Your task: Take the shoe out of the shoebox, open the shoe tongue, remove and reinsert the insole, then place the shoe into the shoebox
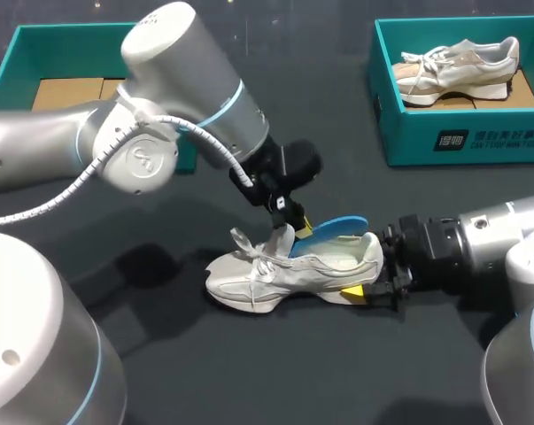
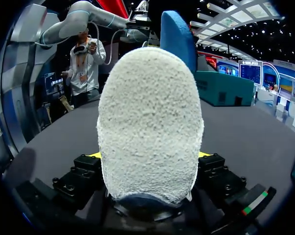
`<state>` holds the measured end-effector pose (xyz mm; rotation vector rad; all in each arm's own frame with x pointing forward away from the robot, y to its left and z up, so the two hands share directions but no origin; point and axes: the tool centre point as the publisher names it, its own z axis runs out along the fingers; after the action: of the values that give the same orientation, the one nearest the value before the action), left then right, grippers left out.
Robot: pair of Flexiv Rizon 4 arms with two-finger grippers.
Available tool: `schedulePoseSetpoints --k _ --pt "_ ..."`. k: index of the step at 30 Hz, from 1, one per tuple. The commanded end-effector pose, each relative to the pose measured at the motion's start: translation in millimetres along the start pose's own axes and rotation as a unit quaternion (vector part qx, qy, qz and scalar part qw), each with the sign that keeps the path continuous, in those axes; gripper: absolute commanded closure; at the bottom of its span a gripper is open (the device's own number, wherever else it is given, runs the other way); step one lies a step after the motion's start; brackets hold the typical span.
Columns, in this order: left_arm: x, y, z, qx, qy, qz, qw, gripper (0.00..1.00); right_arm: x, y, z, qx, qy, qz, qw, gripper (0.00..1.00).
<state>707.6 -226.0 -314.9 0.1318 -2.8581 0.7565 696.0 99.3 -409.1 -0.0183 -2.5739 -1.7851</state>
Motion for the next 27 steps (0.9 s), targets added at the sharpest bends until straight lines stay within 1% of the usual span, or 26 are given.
schedulePoseSetpoints --k 1,10,15,16,17,20,21,27 --pt "0.8 -0.1 -1.9 0.007 -0.001 0.001 1.000 1.00 2.2 1.1 0.8 0.002 -0.001 0.000 1.000 1.00" --pt "5.8 -37.2 14.3 0.002 -0.024 0.027 0.999 1.00 2.2 1.1 0.8 0.002 -0.001 0.000 1.000 1.00" --pt "8.3 -43.5 16.2 0.002 -0.042 0.037 0.998 1.00 2.2 1.1 0.8 0.002 -0.001 0.000 1.000 1.00" --pt "8.3 -43.6 16.2 0.002 -0.044 0.037 0.998 0.98 2.2 1.1 0.8 0.002 -0.001 0.000 1.000 1.00" --pt "8.2 -43.7 15.9 0.003 -0.048 0.037 0.998 0.86 2.2 1.1 0.8 0.002 -0.001 0.000 1.000 1.00" --pt "8.8 -42.8 14.0 0.007 -0.058 0.035 0.998 0.63 2.2 1.1 0.8 0.002 -0.001 0.000 1.000 1.00" --pt "9.4 -42.2 12.7 0.010 -0.063 0.036 0.997 0.58 2.2 1.1 0.8 0.002 -0.001 0.000 1.000 1.00" --pt "16.4 -40.9 11.8 0.019 -0.081 0.038 0.996 0.52 2.2 1.1 0.8 0.002 -0.001 0.000 1.000 1.00"
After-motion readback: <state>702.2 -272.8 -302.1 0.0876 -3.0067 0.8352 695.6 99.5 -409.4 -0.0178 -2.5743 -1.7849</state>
